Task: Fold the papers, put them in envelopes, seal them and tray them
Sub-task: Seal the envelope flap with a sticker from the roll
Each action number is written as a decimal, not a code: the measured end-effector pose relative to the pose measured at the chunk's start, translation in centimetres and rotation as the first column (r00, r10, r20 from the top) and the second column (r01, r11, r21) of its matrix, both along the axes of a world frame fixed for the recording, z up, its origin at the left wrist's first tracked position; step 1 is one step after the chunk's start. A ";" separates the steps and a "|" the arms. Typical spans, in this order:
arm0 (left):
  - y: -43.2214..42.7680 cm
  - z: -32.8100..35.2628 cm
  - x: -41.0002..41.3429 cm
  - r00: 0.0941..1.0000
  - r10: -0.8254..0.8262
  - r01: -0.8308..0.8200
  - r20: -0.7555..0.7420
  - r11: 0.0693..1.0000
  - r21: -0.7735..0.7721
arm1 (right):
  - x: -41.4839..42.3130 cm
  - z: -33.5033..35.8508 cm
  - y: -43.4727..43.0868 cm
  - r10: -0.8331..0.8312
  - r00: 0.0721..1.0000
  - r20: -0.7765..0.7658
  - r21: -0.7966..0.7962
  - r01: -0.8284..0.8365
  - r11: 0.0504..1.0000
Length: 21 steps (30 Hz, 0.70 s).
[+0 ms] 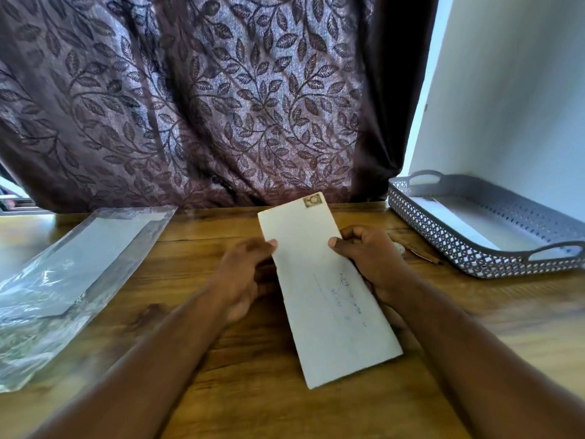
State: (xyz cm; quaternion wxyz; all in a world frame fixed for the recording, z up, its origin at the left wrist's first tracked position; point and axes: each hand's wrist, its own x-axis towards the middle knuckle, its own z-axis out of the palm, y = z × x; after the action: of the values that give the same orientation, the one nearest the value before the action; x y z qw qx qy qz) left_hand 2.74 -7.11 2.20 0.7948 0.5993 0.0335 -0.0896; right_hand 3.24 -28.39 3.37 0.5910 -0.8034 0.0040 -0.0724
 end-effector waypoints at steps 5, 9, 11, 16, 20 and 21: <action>-2.2 -0.6 -1.1 0.979 -0.199 0.189 0.044 0.967 0.168 | -0.3 0.7 -0.8 -0.097 0.995 0.011 0.024 0.097 0.995; -2.3 -0.7 -0.9 0.995 -0.065 0.055 0.081 0.991 0.122 | -3.1 1.3 -1.5 0.018 0.984 -0.177 0.055 -0.009 0.998; -2.2 -0.8 -0.6 0.996 0.012 -0.023 0.088 0.992 0.123 | -5.1 1.0 -2.1 0.080 0.957 -0.279 0.014 -0.079 0.997; -2.8 -0.6 -0.5 0.987 0.117 -0.130 0.106 0.984 0.121 | -8.1 0.6 -4.1 0.138 0.948 -0.287 0.154 -0.097 0.983; -5.0 -0.1 -1.6 0.992 0.043 -0.053 0.120 0.996 0.078 | -8.3 0.3 -6.0 -0.054 0.979 -0.197 0.174 0.089 0.981; -5.7 0.1 -2.0 0.991 -0.004 -0.005 0.133 0.998 0.067 | -8.5 0.4 -6.6 -0.097 0.981 -0.166 0.171 0.126 0.977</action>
State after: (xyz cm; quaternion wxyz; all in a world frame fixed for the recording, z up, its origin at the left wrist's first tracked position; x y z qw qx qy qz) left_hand 0.72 -12.81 2.34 0.7746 0.6304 -0.0166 -0.0482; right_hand -5.27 -35.04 3.79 0.6544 -0.7481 0.1023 -0.0414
